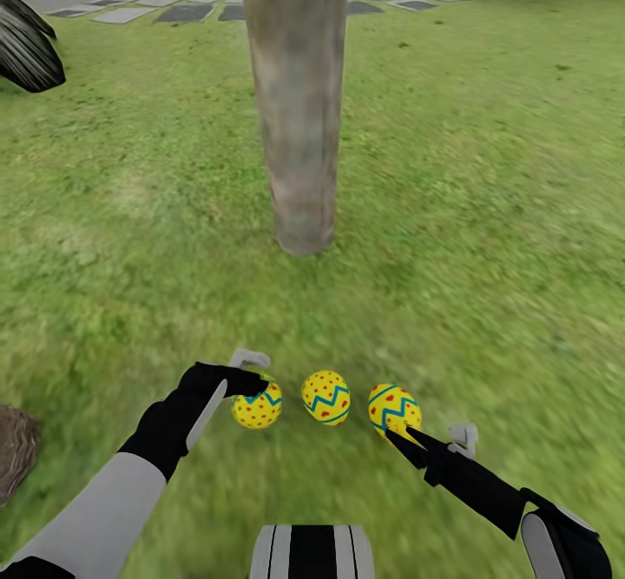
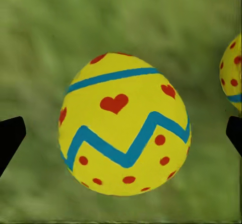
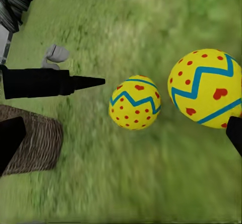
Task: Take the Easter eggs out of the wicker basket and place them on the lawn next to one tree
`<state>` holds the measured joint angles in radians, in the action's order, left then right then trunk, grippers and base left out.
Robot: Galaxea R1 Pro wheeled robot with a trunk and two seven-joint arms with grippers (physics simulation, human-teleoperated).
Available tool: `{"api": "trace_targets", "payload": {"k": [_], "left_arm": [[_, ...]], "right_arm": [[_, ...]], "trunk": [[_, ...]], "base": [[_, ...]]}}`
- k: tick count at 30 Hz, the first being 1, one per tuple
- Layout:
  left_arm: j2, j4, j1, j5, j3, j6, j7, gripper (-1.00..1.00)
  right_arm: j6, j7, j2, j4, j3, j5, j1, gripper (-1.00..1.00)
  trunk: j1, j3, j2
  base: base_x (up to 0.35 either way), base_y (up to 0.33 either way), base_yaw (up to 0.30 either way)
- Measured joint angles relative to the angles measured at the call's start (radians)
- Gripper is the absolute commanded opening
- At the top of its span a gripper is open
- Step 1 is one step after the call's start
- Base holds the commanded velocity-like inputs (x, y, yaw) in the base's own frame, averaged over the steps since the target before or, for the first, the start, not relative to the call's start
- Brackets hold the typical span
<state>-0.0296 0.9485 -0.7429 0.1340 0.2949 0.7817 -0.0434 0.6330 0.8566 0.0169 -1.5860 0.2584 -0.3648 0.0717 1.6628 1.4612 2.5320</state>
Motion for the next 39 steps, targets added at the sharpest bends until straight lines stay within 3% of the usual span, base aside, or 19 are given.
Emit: {"api": "trace_targets", "payload": {"k": [25, 39], "left_arm": [[0.001, -0.015, -0.001, -0.003, 0.0, 0.001, 0.001, 1.0], [0.002, -0.021, -0.002, -0.002, 0.003, 0.018, 0.001, 1.0]], "right_arm": [[0.0, -0.001, 0.0, 0.001, 0.0, 0.006, 0.0, 1.0], [0.0, -0.006, 0.004, 0.023, 0.001, 0.01, 0.001, 1.0]], "trunk": [[-0.011, -0.097, -0.006], [-0.018, -0.151, -0.009]], "base": [[-0.337, 0.0, 0.0], [-0.089, 0.0, 0.0]]}}
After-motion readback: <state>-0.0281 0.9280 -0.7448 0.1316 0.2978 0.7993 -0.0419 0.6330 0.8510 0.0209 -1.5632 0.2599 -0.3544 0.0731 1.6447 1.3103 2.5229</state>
